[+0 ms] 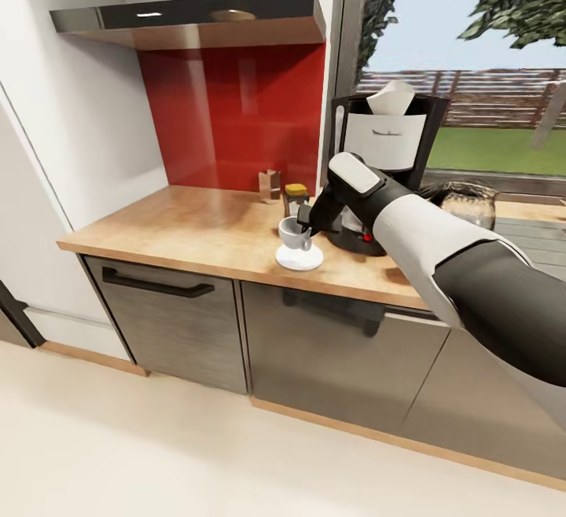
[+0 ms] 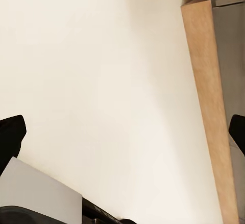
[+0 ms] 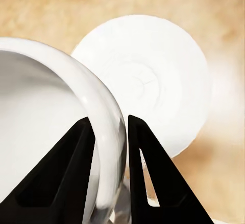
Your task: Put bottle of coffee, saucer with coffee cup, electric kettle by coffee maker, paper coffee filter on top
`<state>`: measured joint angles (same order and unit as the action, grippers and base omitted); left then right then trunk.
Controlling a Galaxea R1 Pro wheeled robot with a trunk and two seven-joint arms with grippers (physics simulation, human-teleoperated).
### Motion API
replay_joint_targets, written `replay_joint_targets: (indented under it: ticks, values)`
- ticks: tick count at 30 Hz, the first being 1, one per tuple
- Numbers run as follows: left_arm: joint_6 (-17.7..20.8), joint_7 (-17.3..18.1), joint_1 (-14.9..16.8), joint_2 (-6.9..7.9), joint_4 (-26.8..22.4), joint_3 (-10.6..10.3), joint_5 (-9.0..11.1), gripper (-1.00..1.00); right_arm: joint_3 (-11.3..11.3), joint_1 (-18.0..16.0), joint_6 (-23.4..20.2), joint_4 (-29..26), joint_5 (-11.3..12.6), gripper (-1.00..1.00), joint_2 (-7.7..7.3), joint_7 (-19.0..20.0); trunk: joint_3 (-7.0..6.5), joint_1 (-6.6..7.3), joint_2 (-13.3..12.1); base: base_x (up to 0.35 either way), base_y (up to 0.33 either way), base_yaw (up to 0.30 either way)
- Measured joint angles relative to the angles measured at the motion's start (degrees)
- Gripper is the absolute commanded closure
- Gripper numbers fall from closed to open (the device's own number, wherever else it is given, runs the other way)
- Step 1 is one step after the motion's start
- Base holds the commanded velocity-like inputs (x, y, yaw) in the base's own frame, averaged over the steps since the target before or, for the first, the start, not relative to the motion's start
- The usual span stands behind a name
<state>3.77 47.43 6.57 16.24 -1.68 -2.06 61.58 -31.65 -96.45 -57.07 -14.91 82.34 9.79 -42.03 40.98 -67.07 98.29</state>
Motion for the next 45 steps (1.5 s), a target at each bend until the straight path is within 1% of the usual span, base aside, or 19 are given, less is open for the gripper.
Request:
replay_joint_targets:
  ticks: [16,24,27,32,36,38,45]
  values:
    - [0.0,0.0,0.0,0.0,0.0,0.0,0.0,-1.0,0.0,0.0,0.0,0.0,0.0,1.0,-0.01,-0.1,0.0,-0.01,0.0,0.01,-0.003,0.0]
    - [0.0,0.0,0.0,0.0,-0.1,0.0,0.0,-1.0,0.0,0.0,0.0,0.0,0.0,1.0,-0.01,-0.1,1.43,-1.76,3.2,0.0,0.0,0.0]
    - [0.0,0.0,0.0,0.0,-0.1,0.0,0.0,-1.0,0.0,0.0,0.0,0.0,0.0,1.0,-0.01,-0.1,1.44,-1.77,3.2,0.0,0.0,0.0]
    - [0.0,0.0,0.0,0.0,0.0,0.0,0.0,-1.0,0.1,0.0,0.0,-0.1,0.0,1.0,-0.07,-0.1,2.33,-2.86,5.2,0.0,0.0,0.0]
    - [0.0,0.0,0.0,0.0,0.0,0.0,0.0,-1.0,0.1,0.0,0.1,-0.1,0.0,1.0,-0.09,-0.1,2.33,-2.87,5.2,0.0,0.0,0.0]
    - [0.0,0.0,0.0,0.0,0.0,0.0,0.0,-1.0,0.1,0.0,0.1,-0.1,0.0,1.0,-0.1,-0.1,2.69,-3.3,6.0,0.0,0.0,0.0]
    - [0.0,0.0,0.0,0.0,-0.1,0.0,0.0,-1.0,0.1,0.0,0.1,-0.1,0.0,1.0,-0.1,-0.1,2.69,-3.31,6.0,0.0,0.0,0.0]
